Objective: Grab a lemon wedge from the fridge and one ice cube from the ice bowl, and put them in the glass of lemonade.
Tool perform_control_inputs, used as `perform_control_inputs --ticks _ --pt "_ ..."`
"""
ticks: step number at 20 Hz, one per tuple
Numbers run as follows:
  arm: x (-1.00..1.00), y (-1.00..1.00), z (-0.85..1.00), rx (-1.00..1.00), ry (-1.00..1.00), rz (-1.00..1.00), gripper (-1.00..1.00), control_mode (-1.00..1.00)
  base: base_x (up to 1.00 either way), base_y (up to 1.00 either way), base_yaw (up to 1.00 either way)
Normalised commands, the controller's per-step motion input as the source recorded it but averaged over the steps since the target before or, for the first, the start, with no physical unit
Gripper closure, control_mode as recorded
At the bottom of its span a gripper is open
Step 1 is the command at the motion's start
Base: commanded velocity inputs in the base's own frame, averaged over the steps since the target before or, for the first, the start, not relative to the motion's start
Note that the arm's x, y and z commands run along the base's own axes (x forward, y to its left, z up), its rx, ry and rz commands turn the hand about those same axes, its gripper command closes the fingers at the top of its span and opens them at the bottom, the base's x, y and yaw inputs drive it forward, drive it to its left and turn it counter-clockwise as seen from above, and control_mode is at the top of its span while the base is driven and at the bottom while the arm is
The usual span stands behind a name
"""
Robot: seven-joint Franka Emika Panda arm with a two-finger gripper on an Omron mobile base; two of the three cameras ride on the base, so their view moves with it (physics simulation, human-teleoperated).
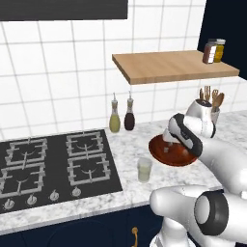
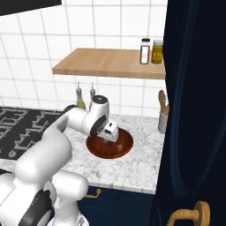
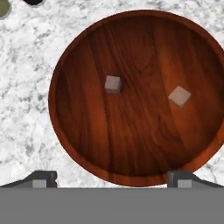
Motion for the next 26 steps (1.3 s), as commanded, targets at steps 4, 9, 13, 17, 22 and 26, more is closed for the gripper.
perform_control_inputs --ticks 4,9,13,17,22,26 --pt "0.35 0.00 -0.23 -0.07 0.04 0.00 -1.00 -1.00 0.00 0.00 0.00" --pt "0.42 0.00 -0.26 0.00 0.00 0.00 -1.00 -1.00 0.00 0.00 0.00" --pt "0.40 0.00 -0.27 0.00 0.00 0.00 -1.00 -1.00 0.00 0.00 0.00" --pt "0.30 0.00 -0.26 0.00 0.00 0.00 -1.00 -1.00 0.00 0.00 0.00" --pt "0.17 0.00 -0.30 0.00 0.00 0.00 -1.00 -1.00 0.00 0.00 0.00" --pt "0.12 0.00 -0.23 0.00 0.00 0.00 -1.00 -1.00 0.00 0.00 0.00"
